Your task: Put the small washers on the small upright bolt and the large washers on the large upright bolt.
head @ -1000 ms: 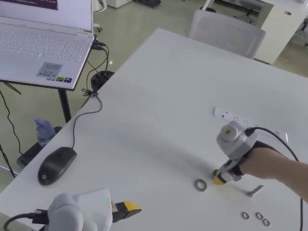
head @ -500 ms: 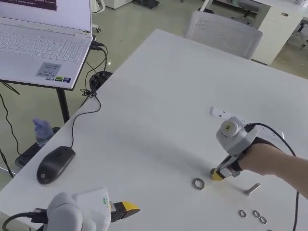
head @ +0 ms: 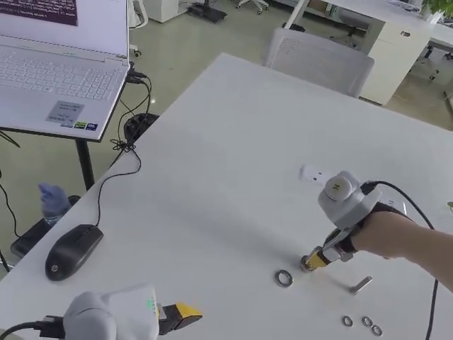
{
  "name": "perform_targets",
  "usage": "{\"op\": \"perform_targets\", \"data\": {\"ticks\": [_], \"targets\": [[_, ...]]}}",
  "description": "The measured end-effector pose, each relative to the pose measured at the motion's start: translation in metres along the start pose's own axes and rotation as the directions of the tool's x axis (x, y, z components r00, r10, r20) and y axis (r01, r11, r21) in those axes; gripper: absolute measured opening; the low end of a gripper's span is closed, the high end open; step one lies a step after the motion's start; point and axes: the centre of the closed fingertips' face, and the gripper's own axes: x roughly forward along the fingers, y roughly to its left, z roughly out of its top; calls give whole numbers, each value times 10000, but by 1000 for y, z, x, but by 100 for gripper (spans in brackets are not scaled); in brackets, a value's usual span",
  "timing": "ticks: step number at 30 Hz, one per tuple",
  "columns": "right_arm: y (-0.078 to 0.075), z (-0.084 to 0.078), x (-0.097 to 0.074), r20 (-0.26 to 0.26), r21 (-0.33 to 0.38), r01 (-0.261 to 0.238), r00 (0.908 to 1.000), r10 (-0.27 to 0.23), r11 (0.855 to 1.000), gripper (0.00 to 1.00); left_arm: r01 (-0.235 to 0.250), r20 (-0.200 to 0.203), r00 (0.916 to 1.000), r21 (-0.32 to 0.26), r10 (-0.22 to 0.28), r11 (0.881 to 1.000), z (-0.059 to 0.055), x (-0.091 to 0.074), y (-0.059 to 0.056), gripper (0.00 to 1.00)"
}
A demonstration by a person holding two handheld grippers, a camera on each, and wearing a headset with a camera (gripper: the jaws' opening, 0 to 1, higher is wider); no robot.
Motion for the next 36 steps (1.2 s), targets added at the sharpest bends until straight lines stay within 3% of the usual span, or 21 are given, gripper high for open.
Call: {"op": "perform_targets", "data": {"ticks": [15, 36], "targets": [[7, 9, -22, 28, -244, 28, 10000, -27, 9997, 35, 50, 58, 10000, 189, -51, 9998, 4, -3, 1, 79], [40, 30, -21, -54, -784, -176, 9998, 172, 9968, 35, 69, 76, 9999, 345, -71, 9994, 3, -14, 1, 79]]}}
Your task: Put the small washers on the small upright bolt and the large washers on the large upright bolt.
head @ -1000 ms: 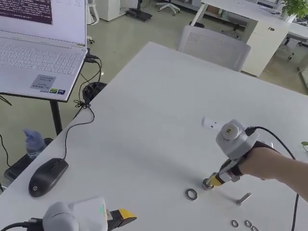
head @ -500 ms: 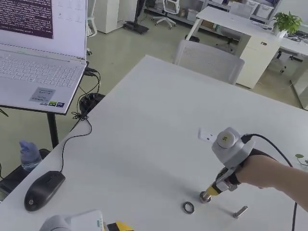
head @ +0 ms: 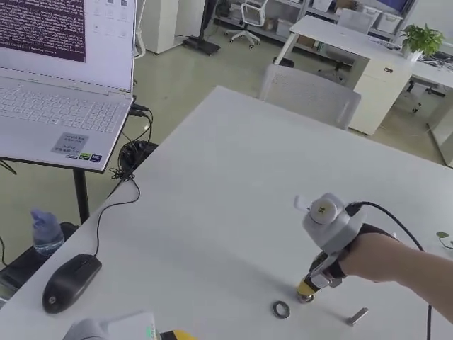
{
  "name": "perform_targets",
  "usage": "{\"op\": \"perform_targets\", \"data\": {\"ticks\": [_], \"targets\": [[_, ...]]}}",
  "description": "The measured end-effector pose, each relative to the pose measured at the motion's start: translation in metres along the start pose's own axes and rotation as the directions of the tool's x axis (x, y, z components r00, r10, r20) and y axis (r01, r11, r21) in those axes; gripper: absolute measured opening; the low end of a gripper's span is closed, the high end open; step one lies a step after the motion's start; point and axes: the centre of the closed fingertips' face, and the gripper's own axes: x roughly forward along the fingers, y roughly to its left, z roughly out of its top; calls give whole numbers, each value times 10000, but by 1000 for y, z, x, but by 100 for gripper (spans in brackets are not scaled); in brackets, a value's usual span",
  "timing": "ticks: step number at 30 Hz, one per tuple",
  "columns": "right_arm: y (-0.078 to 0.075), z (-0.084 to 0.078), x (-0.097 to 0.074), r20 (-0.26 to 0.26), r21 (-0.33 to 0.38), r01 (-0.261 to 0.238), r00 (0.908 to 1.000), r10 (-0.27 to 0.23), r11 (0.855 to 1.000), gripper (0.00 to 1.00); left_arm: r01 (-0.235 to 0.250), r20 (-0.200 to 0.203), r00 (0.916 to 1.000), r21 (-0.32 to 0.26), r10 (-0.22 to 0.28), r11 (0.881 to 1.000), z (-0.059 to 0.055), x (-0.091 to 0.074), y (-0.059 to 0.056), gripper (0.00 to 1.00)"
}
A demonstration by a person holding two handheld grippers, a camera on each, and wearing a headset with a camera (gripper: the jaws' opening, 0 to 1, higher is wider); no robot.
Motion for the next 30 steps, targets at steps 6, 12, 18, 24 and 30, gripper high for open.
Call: {"op": "perform_targets", "data": {"ticks": [6, 12, 18, 24, 30], "targets": [[8, 6, 8, 45, -71, -121, 9999, 121, 9999, 35, -73, 194, 9998, 15, 73, 10000, 8, -5, 3, 79], [15, 7, 20, 13, -87, -296, 9996, 296, 9995, 35, -148, 337, 9993, 126, 144, 9998, 14, -5, 6, 81], [19, 8, 27, 50, -45, -389, 9992, 389, 9992, 35, -206, 348, 9992, 200, 199, 9996, 12, -5, 8, 82], [23, 5, 36, 26, 2, -504, 9987, 504, 9987, 35, -156, 243, 9996, 152, 152, 9998, 9, -4, 6, 81], [25, 2, 44, 8, -13, -558, 9984, 558, 9984, 35, -145, 206, 9997, 137, 143, 9998, 9, -3, 5, 81]]}}
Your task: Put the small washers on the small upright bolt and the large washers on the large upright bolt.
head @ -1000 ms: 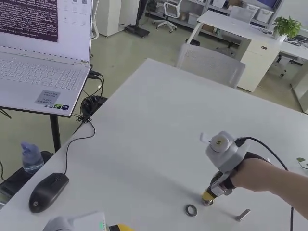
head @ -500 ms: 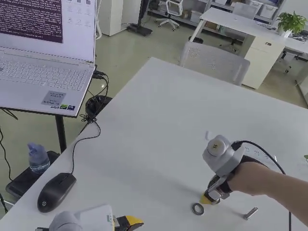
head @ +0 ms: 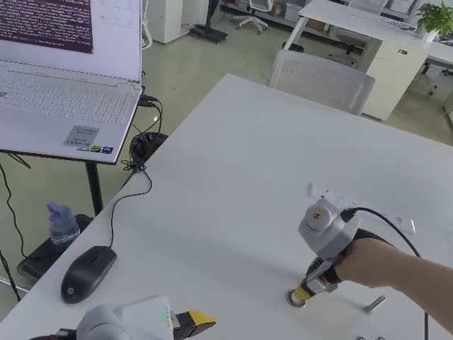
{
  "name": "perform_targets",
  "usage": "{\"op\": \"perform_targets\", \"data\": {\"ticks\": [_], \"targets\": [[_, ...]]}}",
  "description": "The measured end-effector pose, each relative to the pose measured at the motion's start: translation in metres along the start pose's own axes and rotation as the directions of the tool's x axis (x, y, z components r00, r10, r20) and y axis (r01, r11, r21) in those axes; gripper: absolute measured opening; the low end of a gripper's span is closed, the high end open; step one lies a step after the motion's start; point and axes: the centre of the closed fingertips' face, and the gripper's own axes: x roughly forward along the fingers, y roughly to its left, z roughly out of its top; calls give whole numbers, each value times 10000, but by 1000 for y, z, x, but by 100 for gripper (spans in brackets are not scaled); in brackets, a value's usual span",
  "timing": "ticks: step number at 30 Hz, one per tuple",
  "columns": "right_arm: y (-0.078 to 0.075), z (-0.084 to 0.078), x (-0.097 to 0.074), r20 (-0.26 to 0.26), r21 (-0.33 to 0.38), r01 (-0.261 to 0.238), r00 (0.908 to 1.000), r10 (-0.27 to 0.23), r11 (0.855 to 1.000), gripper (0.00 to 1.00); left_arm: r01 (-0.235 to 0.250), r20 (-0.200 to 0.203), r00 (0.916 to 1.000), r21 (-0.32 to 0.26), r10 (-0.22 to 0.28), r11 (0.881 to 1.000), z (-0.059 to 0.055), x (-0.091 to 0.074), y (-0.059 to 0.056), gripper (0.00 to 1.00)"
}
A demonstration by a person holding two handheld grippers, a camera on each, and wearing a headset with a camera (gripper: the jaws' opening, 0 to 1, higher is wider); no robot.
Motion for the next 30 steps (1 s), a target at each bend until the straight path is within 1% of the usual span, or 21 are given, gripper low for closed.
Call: {"op": "perform_targets", "data": {"ticks": [2, 10, 12, 20, 26, 30], "targets": [[0, -1, 3, 31, 35, -6, 10000, 6, 10000, 35, 15, -82, 10000, 64, -14, 10000, -1, 0, -2, 81], [-2, -9, 12, 27, 131, 110, 9999, -110, 9999, 35, 66, -147, 9999, 42, -66, 10000, -2, 1, -5, 81], [-1, -11, 16, 28, 155, 76, 10000, -76, 9999, 35, 122, -180, 9998, 74, -121, 9999, -2, 2, -6, 81], [0, -11, 26, 123, 169, 113, 9999, -115, 9998, 35, 143, -195, 9997, 36, -142, 9999, -3, 4, -6, 81], [-3, -12, 28, 122, 202, 208, 9997, -211, 9996, 35, 249, -280, 9993, 48, -248, 9997, -5, 5, -9, 80], [-7, -15, 29, 110, 238, 263, 9996, -266, 9994, 35, 233, -356, 9991, 36, -231, 9997, -6, 5, -8, 80]]}}
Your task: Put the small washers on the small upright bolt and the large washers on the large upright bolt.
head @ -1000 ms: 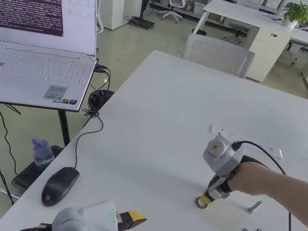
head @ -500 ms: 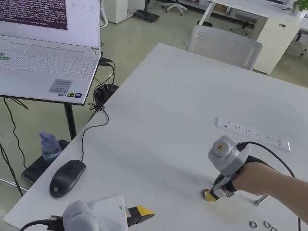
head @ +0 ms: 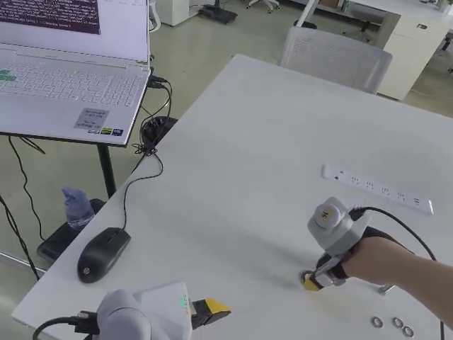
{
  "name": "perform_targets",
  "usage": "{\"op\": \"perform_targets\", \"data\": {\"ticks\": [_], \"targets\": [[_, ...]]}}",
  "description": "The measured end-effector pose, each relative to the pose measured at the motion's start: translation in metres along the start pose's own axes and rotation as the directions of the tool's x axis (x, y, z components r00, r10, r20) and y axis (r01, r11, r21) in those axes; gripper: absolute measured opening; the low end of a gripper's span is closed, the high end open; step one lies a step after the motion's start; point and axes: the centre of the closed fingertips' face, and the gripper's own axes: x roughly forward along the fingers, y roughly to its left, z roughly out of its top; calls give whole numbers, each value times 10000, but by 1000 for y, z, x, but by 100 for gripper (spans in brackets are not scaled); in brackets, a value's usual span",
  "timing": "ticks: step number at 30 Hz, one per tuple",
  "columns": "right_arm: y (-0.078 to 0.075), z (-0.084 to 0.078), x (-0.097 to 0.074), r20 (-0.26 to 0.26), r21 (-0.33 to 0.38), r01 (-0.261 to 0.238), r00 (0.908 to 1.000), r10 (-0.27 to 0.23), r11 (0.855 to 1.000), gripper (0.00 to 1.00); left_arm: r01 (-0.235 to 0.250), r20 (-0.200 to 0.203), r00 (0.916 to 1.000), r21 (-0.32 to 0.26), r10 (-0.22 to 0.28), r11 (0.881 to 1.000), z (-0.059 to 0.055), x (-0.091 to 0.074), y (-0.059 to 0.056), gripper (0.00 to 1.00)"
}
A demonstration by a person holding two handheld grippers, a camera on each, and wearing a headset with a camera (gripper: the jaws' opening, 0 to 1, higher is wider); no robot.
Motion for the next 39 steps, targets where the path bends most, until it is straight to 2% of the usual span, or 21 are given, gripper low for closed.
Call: {"op": "perform_targets", "data": {"ticks": [9, 16, 33, 39], "targets": [[-1, 2, 2, 108, 101, 90, 9999, -91, 9999, 34, 3, -145, 9999, -2, -3, 10000, -3, -2, -1, 80], [-2, 1, 2, 106, -24, 269, 9996, -268, 9996, 34, 81, -85, 9999, -40, -81, 10000, -2, 1, -1, 79], [2, -1, 3, 65, 118, 458, 9989, -459, 9989, 25, 138, -87, 9999, -22, -139, 9999, -3, 0, -2, 79], [1, -1, 3, 89, -85, 507, 9987, -507, 9987, 23, 137, -62, 9999, -54, -137, 9999, -3, 0, -2, 79]]}}
